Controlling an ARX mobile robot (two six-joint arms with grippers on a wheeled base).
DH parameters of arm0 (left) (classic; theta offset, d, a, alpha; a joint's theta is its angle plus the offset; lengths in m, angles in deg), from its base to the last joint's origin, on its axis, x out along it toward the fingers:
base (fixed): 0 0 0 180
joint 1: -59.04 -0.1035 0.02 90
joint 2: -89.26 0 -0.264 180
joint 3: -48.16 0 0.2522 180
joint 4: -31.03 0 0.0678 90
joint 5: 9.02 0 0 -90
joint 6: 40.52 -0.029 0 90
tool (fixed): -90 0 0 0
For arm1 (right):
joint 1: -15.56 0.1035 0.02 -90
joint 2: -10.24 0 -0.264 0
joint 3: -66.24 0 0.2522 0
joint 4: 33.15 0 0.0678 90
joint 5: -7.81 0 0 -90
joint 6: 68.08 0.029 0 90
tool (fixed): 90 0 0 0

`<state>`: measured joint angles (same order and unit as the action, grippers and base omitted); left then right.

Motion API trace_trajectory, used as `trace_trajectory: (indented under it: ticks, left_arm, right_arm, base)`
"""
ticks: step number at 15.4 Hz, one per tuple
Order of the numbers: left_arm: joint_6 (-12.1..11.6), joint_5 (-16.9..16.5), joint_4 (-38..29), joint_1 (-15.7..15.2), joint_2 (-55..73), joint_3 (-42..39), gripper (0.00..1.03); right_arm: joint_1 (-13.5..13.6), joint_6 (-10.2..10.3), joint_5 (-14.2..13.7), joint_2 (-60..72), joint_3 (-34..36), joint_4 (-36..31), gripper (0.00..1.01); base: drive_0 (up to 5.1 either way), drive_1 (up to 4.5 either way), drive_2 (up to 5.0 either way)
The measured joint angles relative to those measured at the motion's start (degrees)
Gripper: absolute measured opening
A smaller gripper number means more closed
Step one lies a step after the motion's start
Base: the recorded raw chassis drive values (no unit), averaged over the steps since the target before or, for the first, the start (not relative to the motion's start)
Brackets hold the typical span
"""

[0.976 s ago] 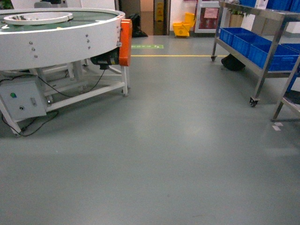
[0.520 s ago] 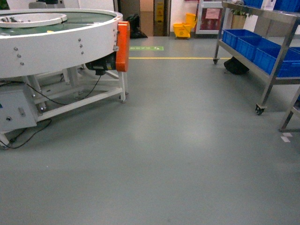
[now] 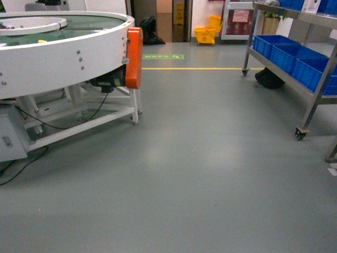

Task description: Pick red block from blue box to shelf

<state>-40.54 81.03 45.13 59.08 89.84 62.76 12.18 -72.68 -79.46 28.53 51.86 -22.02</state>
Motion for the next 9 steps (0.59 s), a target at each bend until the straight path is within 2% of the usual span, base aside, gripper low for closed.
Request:
trace_trajectory:
  ticks: [9]
  left_arm:
    - [0.00, -0.02, -0.28, 0.00, 0.00, 0.00, 0.98]
  right_arm:
    - [0.00, 0.00, 0.02, 0.00, 0.00, -0.04, 0.28]
  base:
    - [0.0, 4.33, -4.3]
